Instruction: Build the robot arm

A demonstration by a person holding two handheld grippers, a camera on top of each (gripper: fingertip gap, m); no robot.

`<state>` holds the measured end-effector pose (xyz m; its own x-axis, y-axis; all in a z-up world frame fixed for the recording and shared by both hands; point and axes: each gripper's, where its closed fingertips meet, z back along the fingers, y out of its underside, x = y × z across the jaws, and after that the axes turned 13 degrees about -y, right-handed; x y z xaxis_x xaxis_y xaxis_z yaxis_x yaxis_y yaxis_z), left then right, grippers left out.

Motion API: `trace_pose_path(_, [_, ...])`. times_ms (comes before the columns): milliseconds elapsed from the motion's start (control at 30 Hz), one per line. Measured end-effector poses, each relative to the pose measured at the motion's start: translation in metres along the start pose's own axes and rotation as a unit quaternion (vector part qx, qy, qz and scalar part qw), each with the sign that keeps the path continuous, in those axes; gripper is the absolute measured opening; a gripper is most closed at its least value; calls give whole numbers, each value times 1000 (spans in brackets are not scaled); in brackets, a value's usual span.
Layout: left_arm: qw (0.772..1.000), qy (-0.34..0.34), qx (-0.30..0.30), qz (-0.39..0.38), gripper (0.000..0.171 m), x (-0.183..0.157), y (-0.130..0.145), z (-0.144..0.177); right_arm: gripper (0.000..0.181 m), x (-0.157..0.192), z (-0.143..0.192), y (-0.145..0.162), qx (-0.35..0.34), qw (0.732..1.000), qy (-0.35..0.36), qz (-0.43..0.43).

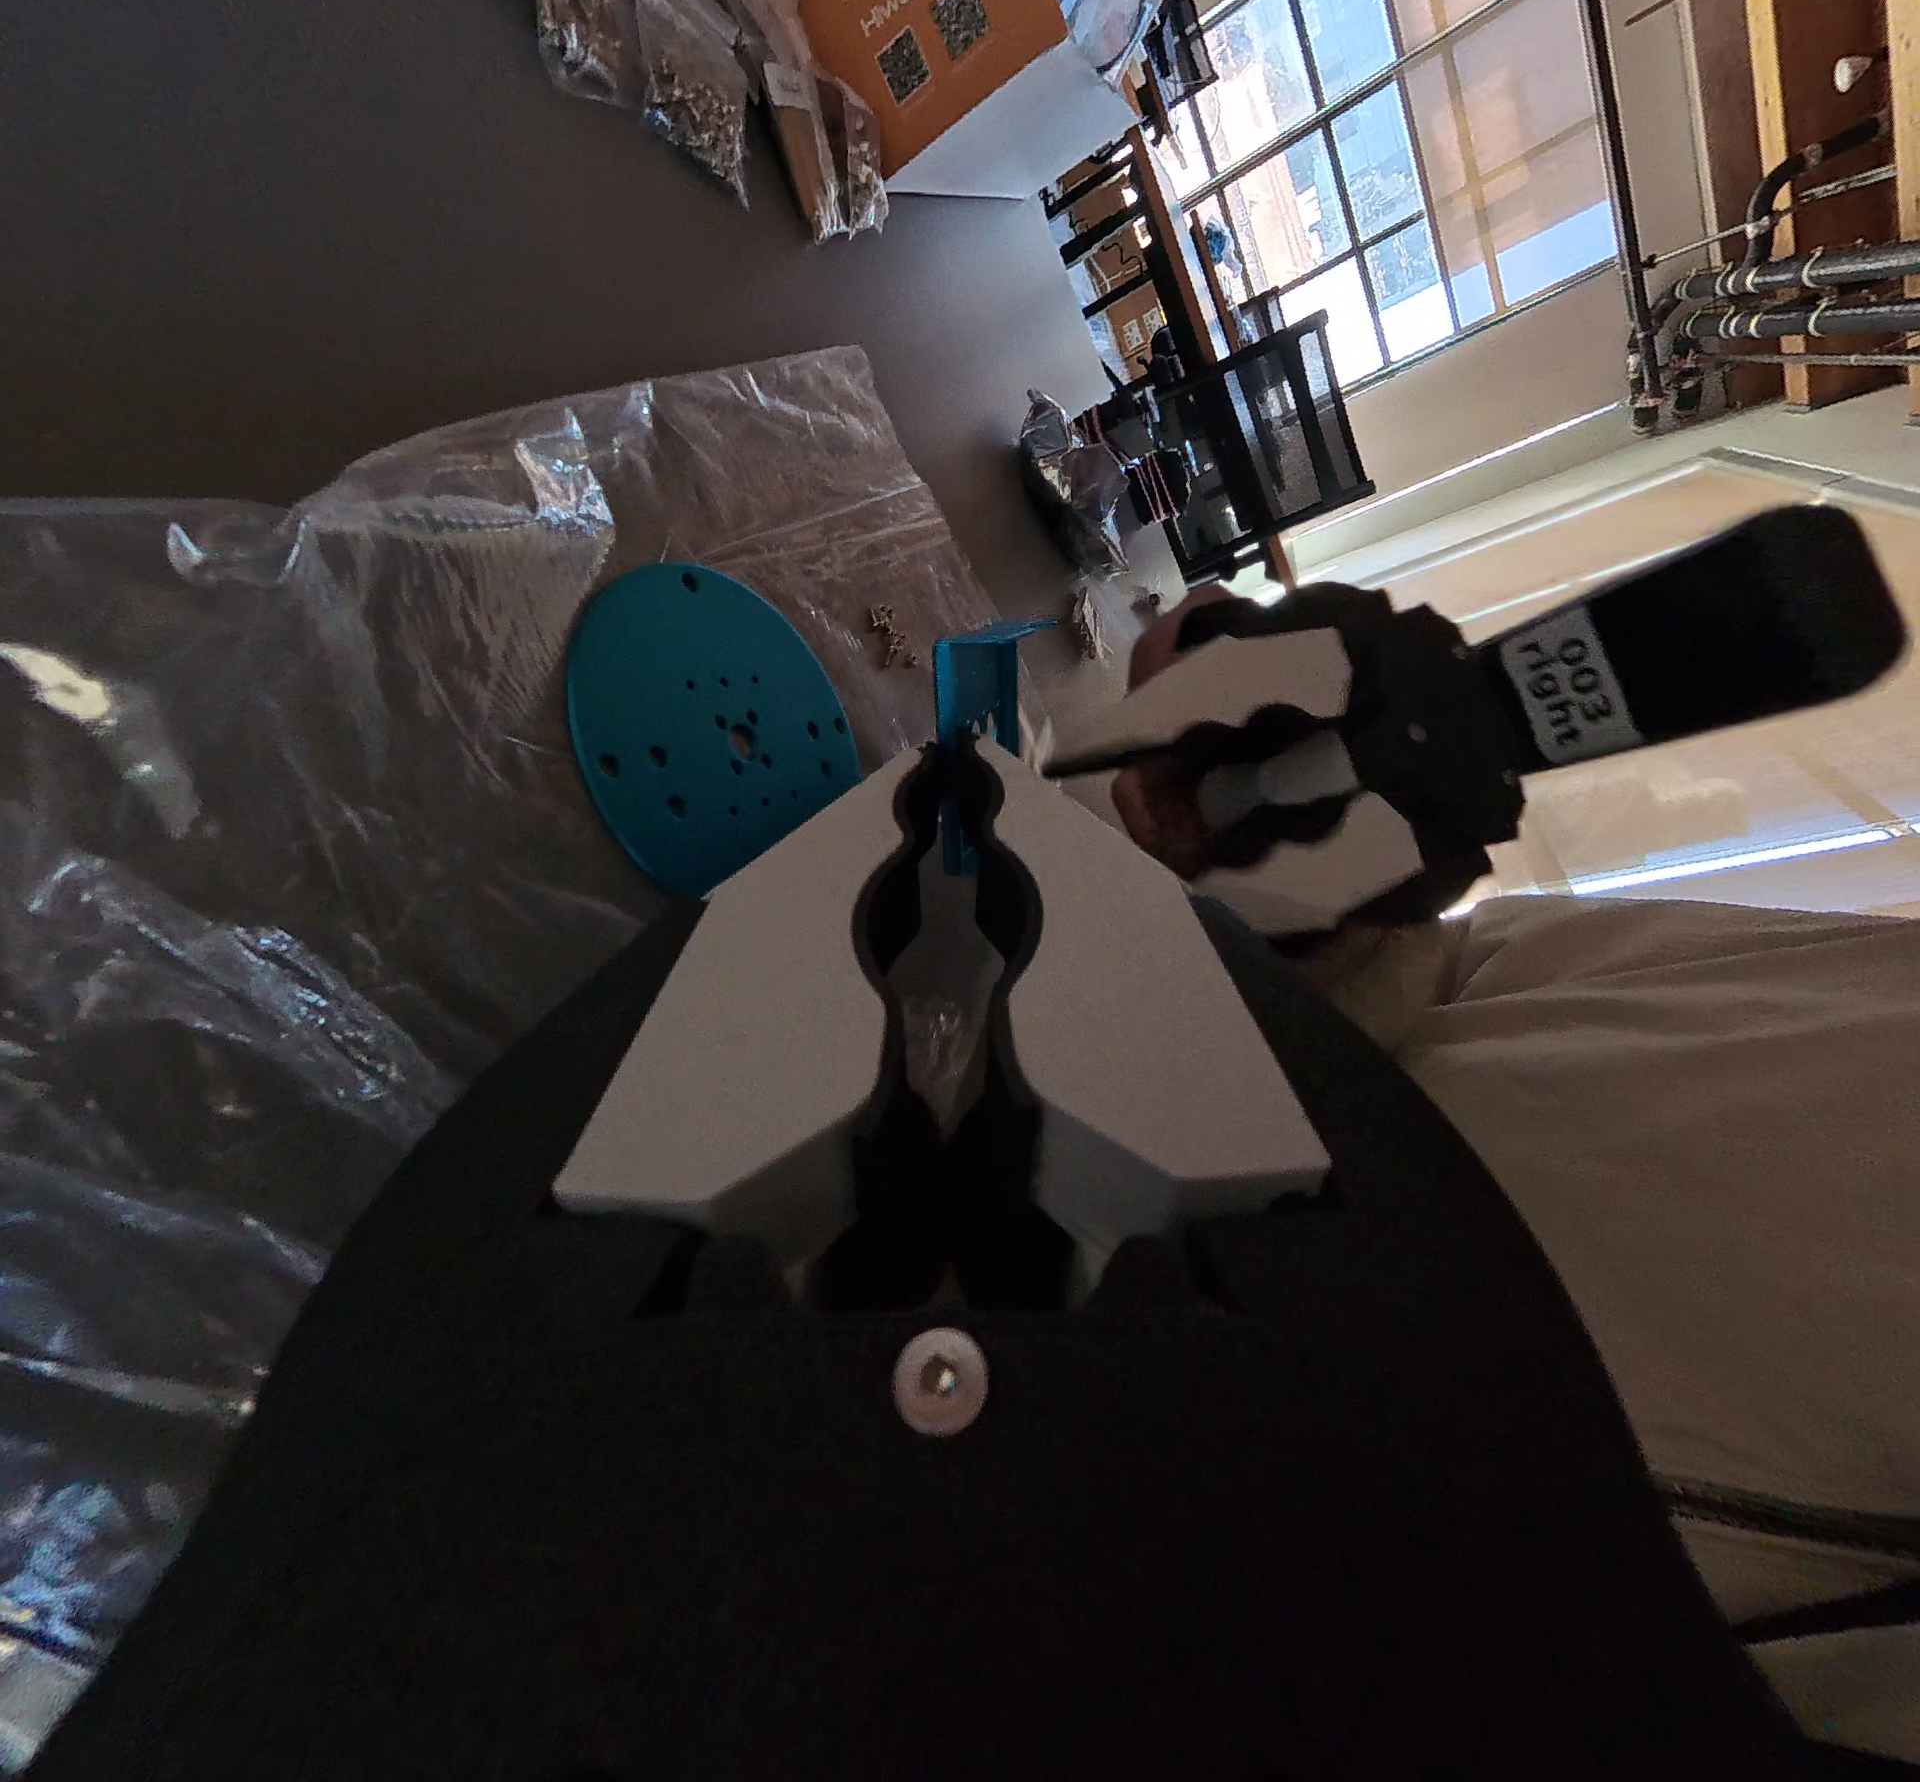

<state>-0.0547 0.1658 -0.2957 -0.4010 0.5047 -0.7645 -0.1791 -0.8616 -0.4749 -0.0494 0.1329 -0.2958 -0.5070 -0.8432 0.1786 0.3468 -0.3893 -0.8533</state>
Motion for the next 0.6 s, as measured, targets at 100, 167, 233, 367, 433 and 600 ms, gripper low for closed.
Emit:
trace_pose_path(100, [1000,-7,12,-9,1,0,5,-3,34,12,-11,-2,40,997,-17,61])
trace_pose_path(167, [1000,-10,17,-17,1,-1,8,-4,34,7,-17,1,68,993,-3,96])
trace_pose_path(233, [1000,-14,17,-22,1,0,8,-3,34,12,-22,3,87,988,-17,123])
trace_pose_path(367, [999,-15,19,-27,1,0,8,0,31,15,-28,6,119,979,-25,165])
trace_pose_path(433, [999,-16,23,-30,1,1,10,1,28,15,-28,7,134,975,-25,174])
trace_pose_path(600, [999,-32,13,-29,1,12,5,6,21,6,-8,8,160,969,11,189])
